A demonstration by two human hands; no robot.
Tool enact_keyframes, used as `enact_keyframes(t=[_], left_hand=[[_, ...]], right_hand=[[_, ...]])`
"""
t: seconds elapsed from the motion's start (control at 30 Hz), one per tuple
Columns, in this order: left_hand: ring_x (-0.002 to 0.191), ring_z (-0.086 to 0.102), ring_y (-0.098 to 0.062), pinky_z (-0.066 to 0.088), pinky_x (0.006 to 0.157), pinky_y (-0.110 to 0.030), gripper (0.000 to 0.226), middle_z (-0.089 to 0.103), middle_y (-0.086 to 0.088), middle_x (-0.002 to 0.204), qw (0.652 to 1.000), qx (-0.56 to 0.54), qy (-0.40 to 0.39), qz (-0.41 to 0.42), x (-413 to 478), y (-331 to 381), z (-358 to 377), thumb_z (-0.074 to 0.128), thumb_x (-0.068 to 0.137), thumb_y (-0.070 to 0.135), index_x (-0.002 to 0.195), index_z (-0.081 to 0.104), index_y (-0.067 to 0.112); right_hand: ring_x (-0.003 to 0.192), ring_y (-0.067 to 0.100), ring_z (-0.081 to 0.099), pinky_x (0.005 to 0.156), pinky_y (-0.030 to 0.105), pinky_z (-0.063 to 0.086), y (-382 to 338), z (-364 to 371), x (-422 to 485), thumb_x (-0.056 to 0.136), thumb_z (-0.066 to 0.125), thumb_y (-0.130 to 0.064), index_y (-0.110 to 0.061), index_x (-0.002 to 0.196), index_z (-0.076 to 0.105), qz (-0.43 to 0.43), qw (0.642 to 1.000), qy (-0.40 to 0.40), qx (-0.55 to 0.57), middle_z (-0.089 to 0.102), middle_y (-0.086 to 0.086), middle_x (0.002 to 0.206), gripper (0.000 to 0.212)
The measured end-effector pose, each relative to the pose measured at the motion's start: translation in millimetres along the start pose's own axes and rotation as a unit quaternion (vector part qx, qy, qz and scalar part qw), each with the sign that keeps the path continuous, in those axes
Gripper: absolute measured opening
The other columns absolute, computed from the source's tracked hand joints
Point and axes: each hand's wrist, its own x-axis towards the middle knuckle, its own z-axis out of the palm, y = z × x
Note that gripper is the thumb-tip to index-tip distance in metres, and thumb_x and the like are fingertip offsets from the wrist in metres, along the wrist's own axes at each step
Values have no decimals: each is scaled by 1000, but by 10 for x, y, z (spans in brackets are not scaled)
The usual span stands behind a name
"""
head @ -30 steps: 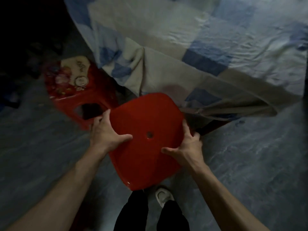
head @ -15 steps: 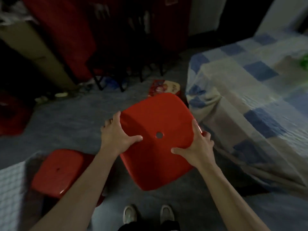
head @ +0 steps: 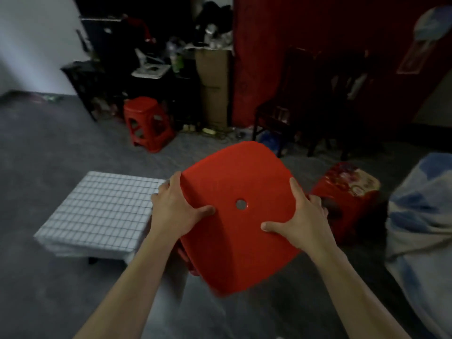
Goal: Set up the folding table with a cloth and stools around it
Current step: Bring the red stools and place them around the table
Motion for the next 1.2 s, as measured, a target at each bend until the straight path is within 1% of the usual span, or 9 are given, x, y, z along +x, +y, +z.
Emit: enact_keyframes(t=[0.1, 0.3, 0.47, 0.6, 0.73, 0.83, 0.93, 1.07, 1.2], left_hand=[[122, 42, -32, 36, 104, -47, 104, 49, -9, 131, 999, 0, 19, -32, -110, -635, -463, 83, 55, 62, 141, 32, 28], [127, 36, -34, 34, 104, -46, 113, 42, -10, 140, 993, 19, 61, -94, -421, -1626, -1207, 79, 57, 67, 147, 23, 27], [132, 33, -31, 36, 106, -48, 113, 43, -7, 142, 982, 5, 99, -158, -565, -2207, -1646, 81, 55, 65, 147, 27, 27], [125, 41, -32, 37, 102, -45, 112, 49, -8, 137, 968, 25, 118, -219, -594, -2610, -1883, 80, 51, 68, 144, 32, 28], [122, 44, -33, 40, 101, -45, 112, 51, -10, 133, 945, 51, 147, -287, -661, -2921, -2082, 83, 50, 65, 143, 33, 28], [120, 47, -34, 42, 99, -44, 113, 52, -11, 132, 922, 71, 171, -339, -751, -3137, -2260, 84, 49, 64, 142, 33, 27], [117, 51, -34, 42, 100, -43, 111, 56, -12, 129, 899, 84, 202, -380, -895, -3393, -2472, 86, 48, 62, 140, 36, 24], [120, 51, -35, 40, 104, -44, 115, 55, -15, 132, 872, 84, 237, -420, -1101, -3851, -2722, 84, 48, 64, 143, 36, 22], [121, 51, -36, 41, 105, -46, 121, 54, -17, 133, 855, 74, 236, -456, -1203, -4489, -2860, 80, 48, 70, 148, 32, 22]], right_hand=[[136, 37, 31, 105, 58, 40, -537, 404, -207, 50, 87, -65, -49, 152, -1, -32, 999, -22, -7, 25, 10, 151, 136], [137, 34, 33, 107, 54, 41, -1358, 1038, -525, 45, 82, -73, -51, 151, 1, -98, 992, -75, -35, 30, 9, 148, 136], [138, 30, 33, 109, 51, 40, -1947, 1435, -587, 44, 79, -76, -50, 152, 6, -158, 978, -123, -55, 32, 7, 147, 133], [139, 32, 33, 112, 51, 36, -2358, 1828, -481, 38, 72, -84, -50, 151, 6, -203, 961, -172, -79, 32, 9, 149, 135], [136, 34, 36, 111, 50, 37, -2754, 2257, -374, 34, 66, -87, -49, 152, 5, -260, 936, -224, -82, 37, 12, 147, 138], [140, 36, 31, 112, 53, 35, -3099, 2570, -411, 47, 77, -77, -47, 153, 1, -297, 916, -259, -79, 31, 11, 151, 133], [138, 34, 32, 111, 51, 36, -3483, 2846, -522, 56, 82, -68, -45, 154, 1, -342, 891, -284, -87, 31, 9, 148, 129], [134, 31, 33, 106, 50, 40, -4013, 3270, -708, 54, 83, -67, -46, 153, 2, -387, 861, -316, -91, 33, 7, 144, 130], [131, 29, 34, 104, 49, 42, -4493, 3820, -894, 53, 83, -67, -47, 153, 1, -408, 840, -338, -119, 35, 6, 141, 131]])
